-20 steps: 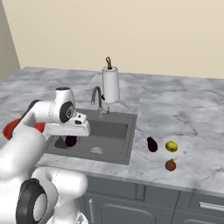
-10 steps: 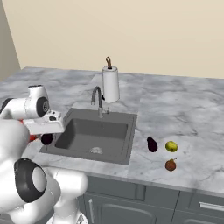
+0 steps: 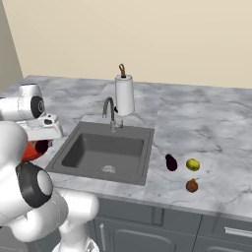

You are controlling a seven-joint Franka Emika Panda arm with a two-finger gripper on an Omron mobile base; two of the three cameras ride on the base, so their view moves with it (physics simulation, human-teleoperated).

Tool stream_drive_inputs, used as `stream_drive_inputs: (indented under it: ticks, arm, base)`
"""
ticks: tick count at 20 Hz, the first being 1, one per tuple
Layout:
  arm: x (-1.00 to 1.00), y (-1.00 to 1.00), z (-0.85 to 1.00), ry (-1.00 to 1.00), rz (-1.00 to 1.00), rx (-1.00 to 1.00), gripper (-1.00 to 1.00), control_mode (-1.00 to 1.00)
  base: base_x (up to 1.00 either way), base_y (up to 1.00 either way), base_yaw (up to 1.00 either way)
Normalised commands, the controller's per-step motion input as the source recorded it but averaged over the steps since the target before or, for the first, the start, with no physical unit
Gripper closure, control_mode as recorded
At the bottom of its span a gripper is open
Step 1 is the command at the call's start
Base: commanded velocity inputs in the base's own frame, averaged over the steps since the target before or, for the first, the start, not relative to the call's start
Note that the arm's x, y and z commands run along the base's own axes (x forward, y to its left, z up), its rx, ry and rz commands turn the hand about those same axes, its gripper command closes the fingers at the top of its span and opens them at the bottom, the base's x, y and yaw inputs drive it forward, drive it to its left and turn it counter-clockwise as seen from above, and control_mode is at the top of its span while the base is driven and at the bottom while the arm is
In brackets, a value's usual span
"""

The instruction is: There is a mixed pile of frozen fruits and vegetables on the counter. Locate all the frozen vegetables and place the items in a bowl on the counter. Take all the frozen fruits and defrost them in a running sink.

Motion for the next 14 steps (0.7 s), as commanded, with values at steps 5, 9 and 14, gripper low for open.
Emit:
stream_drive_inputs:
  ticks: [5,9,14]
  arm:
    - [0.38,0.65,0.00,-0.06,-0.07,-0.03,1.00,-1.00]
    - [0.04,0.33,-0.37,-0.22,0.00,0.23,1.00,-1.00]
    - [0.33,0.42,0.00,0.08,0.00,0.09,1.00,-1.00]
  base:
    - [0.00,0.00,0.00]
    - [0.00,0.00,0.00]
    - [0.00,0.00,0.00]
